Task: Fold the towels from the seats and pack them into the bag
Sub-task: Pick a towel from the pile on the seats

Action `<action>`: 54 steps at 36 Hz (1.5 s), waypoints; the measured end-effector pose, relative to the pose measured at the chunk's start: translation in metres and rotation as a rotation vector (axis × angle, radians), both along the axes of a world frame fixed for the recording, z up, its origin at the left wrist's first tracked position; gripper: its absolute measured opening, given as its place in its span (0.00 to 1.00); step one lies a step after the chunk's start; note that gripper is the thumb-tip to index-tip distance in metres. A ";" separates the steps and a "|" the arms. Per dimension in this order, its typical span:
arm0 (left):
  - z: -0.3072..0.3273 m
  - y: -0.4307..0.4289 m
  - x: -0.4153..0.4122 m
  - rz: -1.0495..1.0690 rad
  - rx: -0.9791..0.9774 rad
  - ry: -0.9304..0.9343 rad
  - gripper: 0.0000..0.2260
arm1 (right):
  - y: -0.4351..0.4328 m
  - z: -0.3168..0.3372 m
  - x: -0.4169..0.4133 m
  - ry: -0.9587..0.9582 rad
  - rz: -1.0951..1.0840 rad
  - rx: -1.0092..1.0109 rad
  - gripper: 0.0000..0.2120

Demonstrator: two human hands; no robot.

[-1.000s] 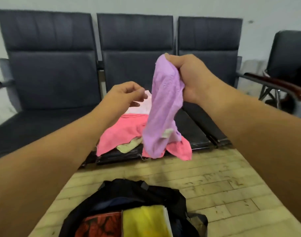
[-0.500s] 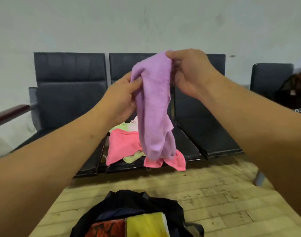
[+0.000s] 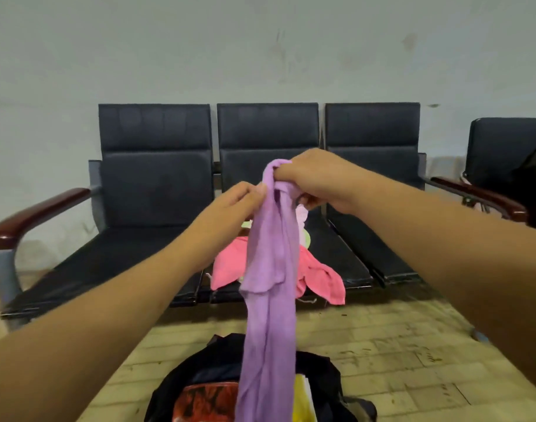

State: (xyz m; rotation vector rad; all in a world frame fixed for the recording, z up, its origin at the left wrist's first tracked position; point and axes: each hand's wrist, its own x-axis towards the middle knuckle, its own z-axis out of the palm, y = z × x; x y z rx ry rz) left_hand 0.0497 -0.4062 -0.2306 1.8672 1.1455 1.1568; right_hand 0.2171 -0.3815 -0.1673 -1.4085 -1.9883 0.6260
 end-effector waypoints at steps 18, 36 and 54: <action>-0.015 0.023 -0.035 0.195 -0.103 -0.099 0.09 | 0.017 -0.030 0.020 -0.193 0.014 0.198 0.09; -0.012 0.039 -0.081 -0.025 0.118 0.648 0.04 | 0.014 -0.052 0.044 -0.256 0.185 -0.056 0.04; 0.000 0.049 -0.080 0.318 0.167 0.504 0.08 | 0.028 -0.089 0.037 -0.049 -0.011 0.038 0.03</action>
